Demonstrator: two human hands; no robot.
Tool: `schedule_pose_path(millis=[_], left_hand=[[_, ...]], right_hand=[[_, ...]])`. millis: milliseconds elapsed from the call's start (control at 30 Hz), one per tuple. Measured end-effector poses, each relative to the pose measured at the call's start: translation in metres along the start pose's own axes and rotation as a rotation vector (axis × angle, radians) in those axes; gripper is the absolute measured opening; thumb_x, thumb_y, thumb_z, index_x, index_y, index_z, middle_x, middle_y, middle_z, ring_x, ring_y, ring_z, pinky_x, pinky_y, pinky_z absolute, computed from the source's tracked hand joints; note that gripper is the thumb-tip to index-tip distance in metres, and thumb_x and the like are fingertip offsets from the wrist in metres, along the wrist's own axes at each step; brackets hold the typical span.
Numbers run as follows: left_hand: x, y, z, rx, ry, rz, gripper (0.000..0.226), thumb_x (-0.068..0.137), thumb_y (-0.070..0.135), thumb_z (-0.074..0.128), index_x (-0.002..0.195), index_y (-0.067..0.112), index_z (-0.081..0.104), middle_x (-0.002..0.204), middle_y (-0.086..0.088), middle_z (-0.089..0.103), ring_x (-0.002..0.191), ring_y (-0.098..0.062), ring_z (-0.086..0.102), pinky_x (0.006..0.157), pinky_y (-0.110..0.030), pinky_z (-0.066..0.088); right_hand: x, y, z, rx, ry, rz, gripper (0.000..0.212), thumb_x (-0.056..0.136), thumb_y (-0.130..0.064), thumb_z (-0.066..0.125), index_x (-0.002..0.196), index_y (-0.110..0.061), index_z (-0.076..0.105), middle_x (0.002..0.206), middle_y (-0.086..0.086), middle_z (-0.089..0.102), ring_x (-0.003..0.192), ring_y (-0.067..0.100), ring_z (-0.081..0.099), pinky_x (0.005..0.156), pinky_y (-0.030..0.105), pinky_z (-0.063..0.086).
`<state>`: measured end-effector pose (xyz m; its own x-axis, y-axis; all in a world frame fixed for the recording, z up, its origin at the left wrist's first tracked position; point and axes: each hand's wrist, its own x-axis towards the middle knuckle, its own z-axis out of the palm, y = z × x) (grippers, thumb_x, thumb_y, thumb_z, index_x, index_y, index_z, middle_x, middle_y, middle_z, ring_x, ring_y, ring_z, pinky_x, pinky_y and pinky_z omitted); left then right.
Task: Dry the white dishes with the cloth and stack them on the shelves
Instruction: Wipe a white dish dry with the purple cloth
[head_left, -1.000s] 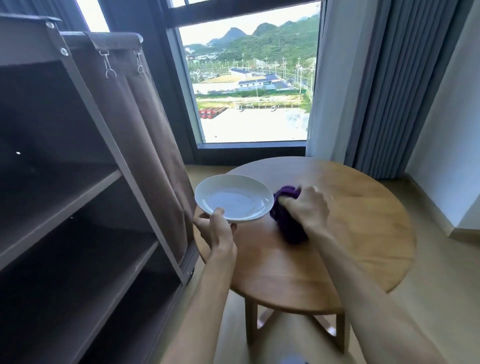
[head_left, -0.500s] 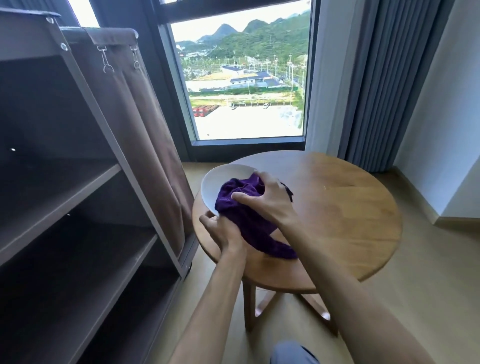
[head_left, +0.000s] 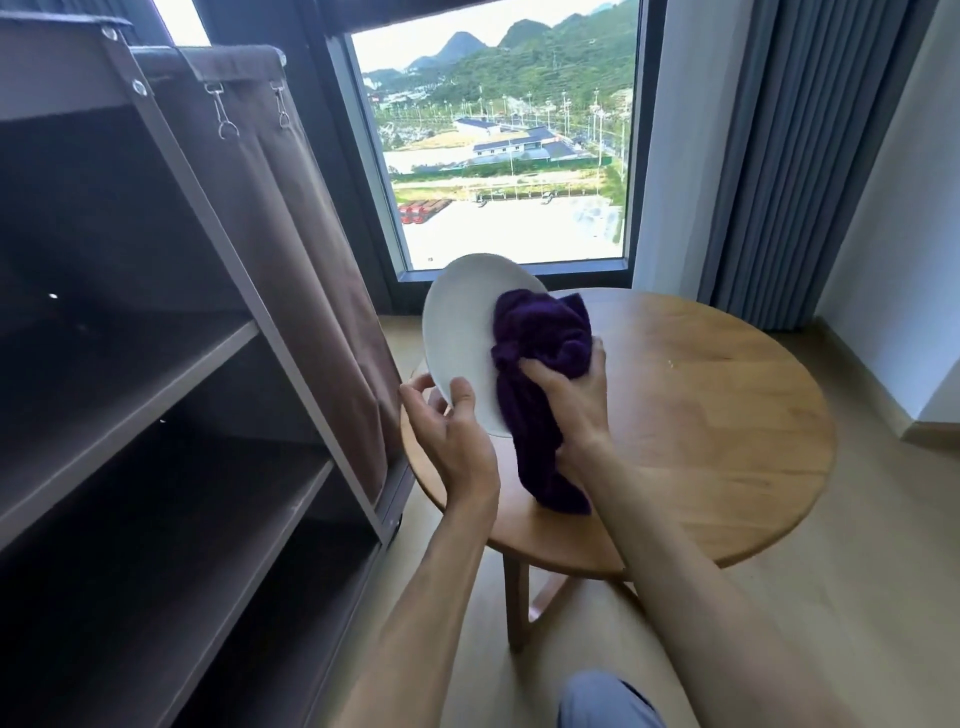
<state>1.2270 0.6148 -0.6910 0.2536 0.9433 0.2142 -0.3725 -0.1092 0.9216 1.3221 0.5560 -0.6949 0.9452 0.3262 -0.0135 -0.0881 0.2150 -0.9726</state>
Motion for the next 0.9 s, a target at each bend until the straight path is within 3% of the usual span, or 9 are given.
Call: schedule_pose_path(millis=[133,267,400,500,567,633,700,800,900], left_hand=[[0.002,0.004,0.005,0.039,-0.098,0.081,0.029,0.098,0.013,0.063,0.114,0.032,0.047,0.107,0.013,0.068,0.098,0.001,0.069,0.076,-0.016,0.055],[-0.019,-0.002,0.023,0.201,-0.247,0.131,0.049,0.095,0.015,0.065,0.129,0.037,0.036,0.117,0.023,0.050,0.108,-0.001,0.060,0.073,-0.006,0.051],[-0.016,0.007,0.021,0.305,-0.309,0.218,0.038,0.090,0.009,0.051,0.109,0.042,0.045,0.093,0.030,0.056,0.085,0.009,0.059,0.060,-0.019,0.054],[-0.003,0.021,0.005,0.456,-0.432,0.274,0.033,0.073,0.011,0.054,0.104,0.025,0.056,0.087,0.012,0.060,0.076,-0.011,0.062,0.046,-0.014,0.045],[0.005,0.028,-0.001,0.538,-0.484,0.286,0.035,0.063,0.016,0.053,0.096,0.006,0.061,0.076,0.005,0.058,0.065,-0.013,0.057,0.041,-0.009,0.037],[0.012,0.033,-0.002,0.492,-0.477,0.272,0.042,0.063,0.018,0.052,0.101,0.002,0.061,0.079,0.001,0.060,0.069,-0.018,0.059,0.045,-0.017,0.043],[0.008,0.032,-0.003,0.311,-0.435,0.204,0.051,0.070,0.020,0.057,0.122,0.015,0.055,0.106,-0.003,0.064,0.091,-0.021,0.065,0.060,-0.026,0.057],[-0.017,0.011,0.000,0.125,-0.308,0.065,0.071,0.079,0.016,0.067,0.141,0.038,0.040,0.130,0.007,0.055,0.112,-0.008,0.061,0.078,-0.012,0.055],[-0.028,0.002,0.012,0.133,-0.140,0.011,0.070,0.079,0.004,0.062,0.145,0.019,0.045,0.125,0.001,0.060,0.113,-0.016,0.063,0.076,-0.007,0.051]], right_hand=[[0.008,0.004,-0.002,0.443,0.044,0.311,0.043,0.068,-0.011,0.086,0.109,-0.008,0.072,0.105,0.017,0.076,0.081,0.028,0.076,0.069,0.040,0.063],[0.003,0.010,0.008,0.619,0.011,0.390,0.041,0.082,-0.019,0.075,0.120,-0.006,0.069,0.115,0.019,0.073,0.102,0.036,0.071,0.092,0.052,0.058],[0.004,0.004,0.005,0.640,-0.038,0.371,0.044,0.084,-0.019,0.072,0.126,-0.004,0.066,0.123,0.020,0.069,0.113,0.039,0.067,0.099,0.053,0.054],[0.020,-0.011,-0.009,0.614,0.038,0.295,0.046,0.081,-0.010,0.074,0.125,-0.003,0.066,0.112,0.017,0.072,0.101,0.035,0.070,0.088,0.046,0.060],[0.028,-0.018,-0.014,0.558,0.046,0.239,0.042,0.076,-0.008,0.076,0.118,-0.004,0.070,0.100,0.013,0.074,0.090,0.032,0.071,0.080,0.045,0.061],[0.030,-0.023,-0.012,0.521,0.045,0.215,0.040,0.072,-0.008,0.078,0.112,-0.005,0.072,0.099,0.015,0.075,0.088,0.033,0.072,0.082,0.050,0.062],[0.032,-0.027,-0.007,0.500,0.073,0.197,0.043,0.069,-0.009,0.080,0.111,-0.006,0.072,0.104,0.016,0.076,0.088,0.035,0.073,0.080,0.052,0.062],[0.027,-0.028,0.007,0.506,0.105,0.249,0.038,0.068,-0.013,0.083,0.105,-0.010,0.073,0.099,0.011,0.078,0.087,0.031,0.075,0.077,0.048,0.063],[0.014,-0.023,0.019,0.537,0.088,0.334,0.031,0.070,-0.012,0.084,0.098,-0.010,0.072,0.095,0.009,0.078,0.085,0.030,0.076,0.068,0.041,0.064]])
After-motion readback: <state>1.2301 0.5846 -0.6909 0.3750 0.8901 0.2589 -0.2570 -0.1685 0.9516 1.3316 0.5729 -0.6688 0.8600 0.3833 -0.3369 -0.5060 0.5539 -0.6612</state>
